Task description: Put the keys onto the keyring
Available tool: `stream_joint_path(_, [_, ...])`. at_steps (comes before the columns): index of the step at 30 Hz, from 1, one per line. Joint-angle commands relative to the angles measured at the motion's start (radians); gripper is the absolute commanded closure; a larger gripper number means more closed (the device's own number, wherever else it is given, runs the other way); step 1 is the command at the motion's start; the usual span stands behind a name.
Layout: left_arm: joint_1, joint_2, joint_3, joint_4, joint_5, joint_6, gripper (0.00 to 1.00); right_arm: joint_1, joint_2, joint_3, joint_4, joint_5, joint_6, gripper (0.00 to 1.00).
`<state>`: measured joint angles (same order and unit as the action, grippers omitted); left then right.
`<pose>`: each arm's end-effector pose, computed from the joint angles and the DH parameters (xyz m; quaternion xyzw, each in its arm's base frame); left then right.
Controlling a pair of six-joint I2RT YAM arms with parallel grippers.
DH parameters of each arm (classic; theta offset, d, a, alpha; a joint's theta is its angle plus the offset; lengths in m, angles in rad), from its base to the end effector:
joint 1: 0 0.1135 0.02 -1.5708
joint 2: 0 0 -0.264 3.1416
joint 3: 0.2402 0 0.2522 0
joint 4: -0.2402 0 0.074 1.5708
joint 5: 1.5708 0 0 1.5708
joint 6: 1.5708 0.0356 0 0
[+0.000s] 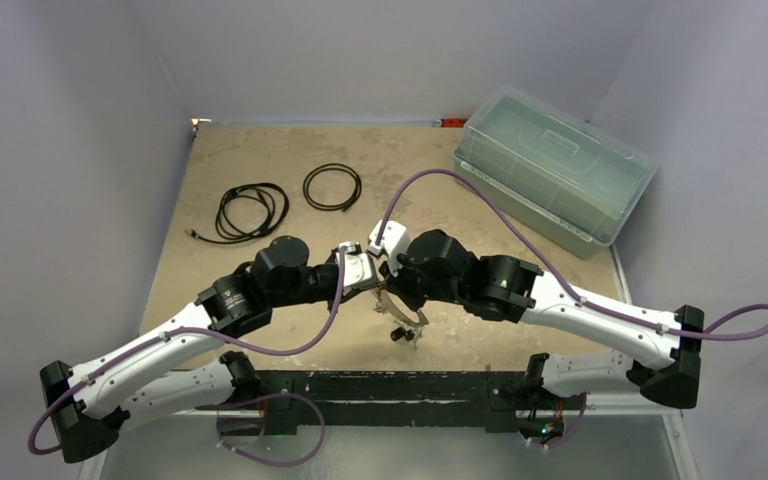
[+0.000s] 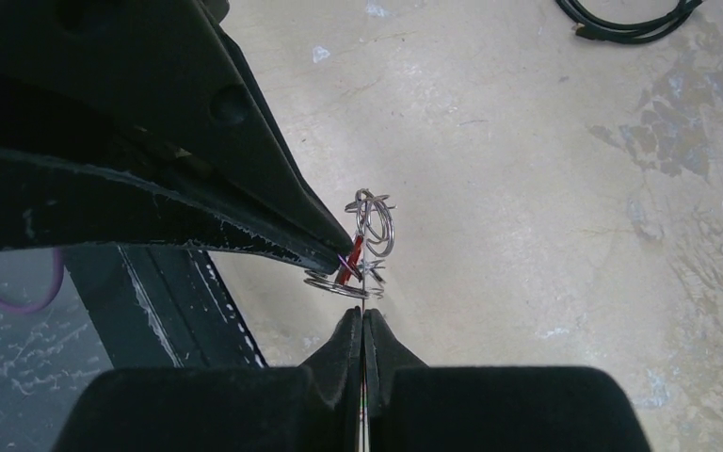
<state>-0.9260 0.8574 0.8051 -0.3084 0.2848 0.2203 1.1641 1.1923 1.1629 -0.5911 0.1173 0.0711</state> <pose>0.1099 -0.1628 0.3221 0.5093 0.6403 -0.3041 0.4880 0.1059 0.2353 0.3480 -0.4384 0.7723 0.2220 0.4025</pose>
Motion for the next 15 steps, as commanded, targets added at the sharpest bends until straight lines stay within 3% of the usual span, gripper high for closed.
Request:
stream_joint_path(1, [-0.002,-0.013,0.015,0.037,-0.015,0.003,1.0,0.003,-0.057,0.002,0.074,0.005,0.004,1.0])
stream_joint_path(7, [-0.002,-0.027,0.016,0.052,0.027,0.0,1.0,0.003,-0.084,-0.071,0.196,0.012,-0.019,1.0])
stream_joint_path(15, [-0.002,-0.076,0.018,0.048,-0.023,0.017,1.0,0.003,-0.157,-0.161,0.307,0.031,-0.048,1.0])
